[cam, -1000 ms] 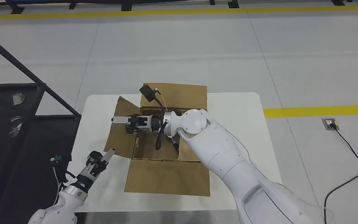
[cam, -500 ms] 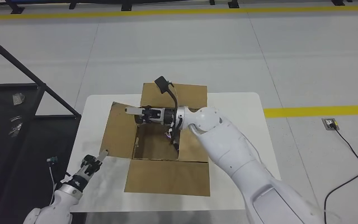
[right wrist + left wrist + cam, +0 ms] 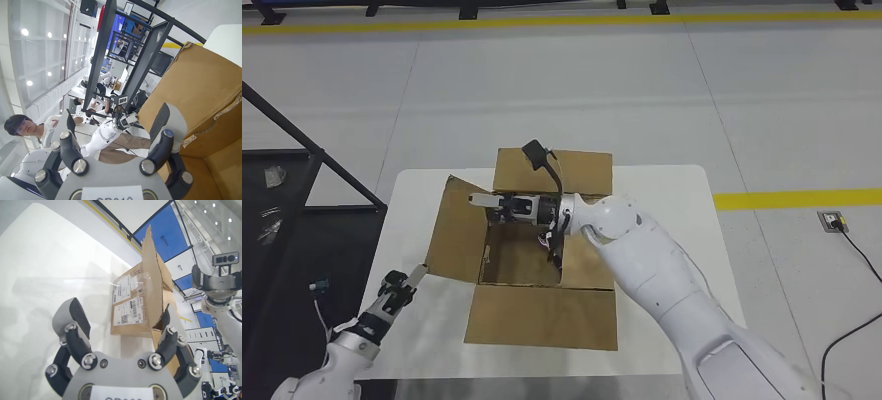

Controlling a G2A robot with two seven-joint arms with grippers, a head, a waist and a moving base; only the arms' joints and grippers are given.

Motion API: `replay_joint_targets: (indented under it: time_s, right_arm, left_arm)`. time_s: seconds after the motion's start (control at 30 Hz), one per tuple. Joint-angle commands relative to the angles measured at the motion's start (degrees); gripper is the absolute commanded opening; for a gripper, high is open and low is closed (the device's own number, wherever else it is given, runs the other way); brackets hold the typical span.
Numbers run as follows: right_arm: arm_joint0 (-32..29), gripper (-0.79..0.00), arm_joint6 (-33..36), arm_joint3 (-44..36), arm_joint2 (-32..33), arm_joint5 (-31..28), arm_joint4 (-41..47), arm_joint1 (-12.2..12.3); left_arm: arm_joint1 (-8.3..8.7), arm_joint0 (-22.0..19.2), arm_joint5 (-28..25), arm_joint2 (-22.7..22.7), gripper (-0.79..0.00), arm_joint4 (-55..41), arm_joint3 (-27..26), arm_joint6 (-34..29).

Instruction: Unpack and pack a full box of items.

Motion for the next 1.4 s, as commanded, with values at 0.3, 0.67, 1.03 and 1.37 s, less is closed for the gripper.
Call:
replay_joint_targets:
  time_s: [0.3,0.67,1.03,1.37]
  right_arm:
    - [-9.4,0.0,1.7,-20.7,9.7,-2.5,-8.3,6.3]
    - [-26.6,0.0,2.0,-47.0,21.7,6.5,-14.8,11.5]
    - [-35.6,0.0,-0.8,-59.8,30.6,8.5,-17.2,14.2]
    - [-37.1,0.0,-1.5,-61.3,31.5,9.5,-18.1,14.5]
  left_arm:
    - [-0.07,3.9,-4.7,-2.9,0.0,-1.9,-12.5,-1.6]
    - [0.31,1.1,-14.3,0.8,0.0,-12.0,-14.1,-12.7]
    - [1.09,-19.7,-4.2,15.1,0.0,-21.5,-8.4,-36.2]
    - [1.0,-21.5,-3.3,16.6,0.0,-22.1,-7.5,-37.5]
